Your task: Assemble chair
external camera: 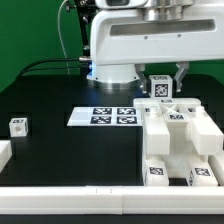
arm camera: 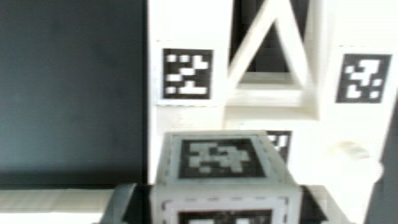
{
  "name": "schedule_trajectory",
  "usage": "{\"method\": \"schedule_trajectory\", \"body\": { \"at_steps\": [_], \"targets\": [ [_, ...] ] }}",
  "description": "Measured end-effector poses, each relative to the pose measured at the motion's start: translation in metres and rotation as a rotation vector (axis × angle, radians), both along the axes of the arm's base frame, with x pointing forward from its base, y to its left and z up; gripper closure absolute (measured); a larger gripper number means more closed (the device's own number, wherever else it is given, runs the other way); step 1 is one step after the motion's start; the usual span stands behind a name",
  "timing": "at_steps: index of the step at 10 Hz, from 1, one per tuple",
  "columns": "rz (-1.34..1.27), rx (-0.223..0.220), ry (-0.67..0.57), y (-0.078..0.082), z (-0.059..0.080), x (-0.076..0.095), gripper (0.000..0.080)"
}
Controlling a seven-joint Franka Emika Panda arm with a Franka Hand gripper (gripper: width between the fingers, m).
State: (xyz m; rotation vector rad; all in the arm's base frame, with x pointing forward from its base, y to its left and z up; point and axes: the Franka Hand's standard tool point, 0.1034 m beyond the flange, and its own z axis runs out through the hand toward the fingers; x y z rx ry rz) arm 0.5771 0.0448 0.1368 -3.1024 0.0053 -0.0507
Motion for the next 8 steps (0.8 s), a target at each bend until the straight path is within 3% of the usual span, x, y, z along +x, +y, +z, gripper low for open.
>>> {"method": "schedule_trajectory", "body": {
  "at_steps": [4, 6, 8],
  "targets": [
    [-0.005, -0.001, 0.002, -0.005, -0.002, 0.0, 0.0528],
    [-0.022, -0.005, -0.006, 0.014, -0.006, 0.002, 0.0528],
    [-0.052, -0.005, -0.018, 0.042, -0.003, 0.009, 0.0528]
  ]
}}
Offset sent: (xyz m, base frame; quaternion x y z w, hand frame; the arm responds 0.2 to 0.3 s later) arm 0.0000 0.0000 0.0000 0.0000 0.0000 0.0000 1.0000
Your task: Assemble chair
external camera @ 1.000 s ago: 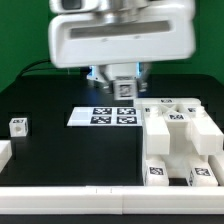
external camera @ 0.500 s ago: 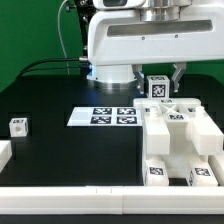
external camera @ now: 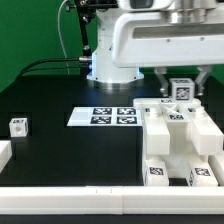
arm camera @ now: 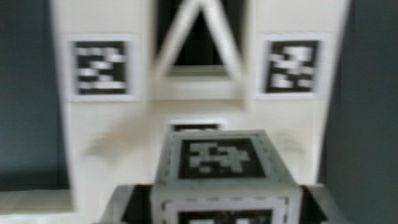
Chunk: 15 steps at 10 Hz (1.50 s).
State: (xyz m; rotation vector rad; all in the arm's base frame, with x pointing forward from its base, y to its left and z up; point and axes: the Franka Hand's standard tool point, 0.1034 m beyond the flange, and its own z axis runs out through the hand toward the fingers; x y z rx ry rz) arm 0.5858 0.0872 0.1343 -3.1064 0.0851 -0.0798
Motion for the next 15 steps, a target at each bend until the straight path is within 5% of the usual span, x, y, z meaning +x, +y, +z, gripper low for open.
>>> {"method": "schedule_trajectory", "body": {
  "at_steps": [8, 15],
  "targets": [
    [0.004, -0.003, 0.005, 0.019, -0.015, 0.002, 0.0528],
    [0.004, -0.006, -0.02, 0.018, -0.023, 0.006, 0.0528]
  ]
}}
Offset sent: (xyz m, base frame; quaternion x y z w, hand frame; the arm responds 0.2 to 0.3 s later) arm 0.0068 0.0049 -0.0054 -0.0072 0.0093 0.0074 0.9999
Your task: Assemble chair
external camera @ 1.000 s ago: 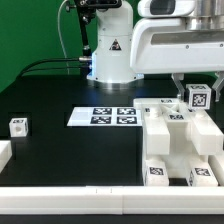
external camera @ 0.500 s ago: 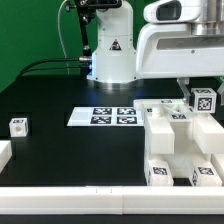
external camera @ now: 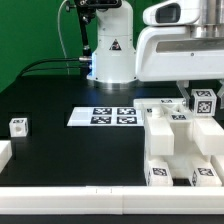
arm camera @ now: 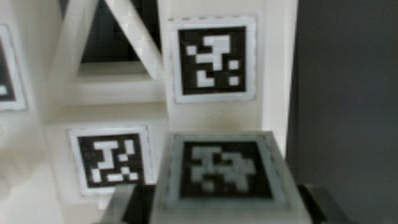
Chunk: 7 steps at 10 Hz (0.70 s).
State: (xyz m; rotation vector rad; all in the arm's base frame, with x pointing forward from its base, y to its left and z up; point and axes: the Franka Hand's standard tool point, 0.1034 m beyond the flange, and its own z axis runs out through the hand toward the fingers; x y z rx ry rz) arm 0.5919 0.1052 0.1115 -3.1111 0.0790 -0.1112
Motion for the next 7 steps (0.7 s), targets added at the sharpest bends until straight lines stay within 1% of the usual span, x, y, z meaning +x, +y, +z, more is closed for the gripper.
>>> {"method": "schedule_trajectory", "body": {
  "at_steps": [1, 7],
  "targets": [
    [0.001, -0.002, -0.006, 0.0003, -0.003, 0.001, 0.0528],
    [0.001, -0.002, -0.006, 0.0002, -0.003, 0.0011, 0.0528]
  ]
}}
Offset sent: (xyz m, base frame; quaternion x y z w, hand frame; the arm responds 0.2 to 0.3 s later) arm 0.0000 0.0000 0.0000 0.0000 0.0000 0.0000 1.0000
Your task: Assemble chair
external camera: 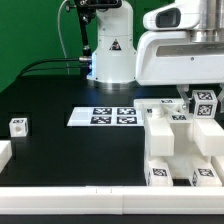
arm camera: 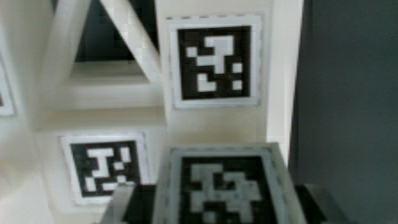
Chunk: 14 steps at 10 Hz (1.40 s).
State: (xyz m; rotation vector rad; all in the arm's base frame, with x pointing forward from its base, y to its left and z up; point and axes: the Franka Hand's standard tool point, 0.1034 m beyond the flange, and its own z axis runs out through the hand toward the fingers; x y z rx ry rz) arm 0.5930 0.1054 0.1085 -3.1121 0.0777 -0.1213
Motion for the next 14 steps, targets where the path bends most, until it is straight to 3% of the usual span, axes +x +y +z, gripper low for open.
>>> {"method": "schedule_trajectory", "body": {
  "at_steps": [2, 4, 5, 6, 10, 14],
  "targets": [
    [0.0, 0.0, 0.0, 0.0, 0.0, 0.0, 0.0528],
    [-0.001, 0.0, 0.001, 0.0, -0.001, 0.0, 0.0293],
    [-0.001, -0.001, 0.001, 0.0, -0.001, 0.0, 0.0293],
    [-0.001, 0.0, 0.002, -0.001, -0.001, 0.0, 0.018],
    [-0.015, 0.009, 0.01, -0.006, 0.015, 0.004, 0.0151],
    [-0.025, 0.013, 0.018, 0.002, 0.006, -0.001, 0.015]
  ]
}}
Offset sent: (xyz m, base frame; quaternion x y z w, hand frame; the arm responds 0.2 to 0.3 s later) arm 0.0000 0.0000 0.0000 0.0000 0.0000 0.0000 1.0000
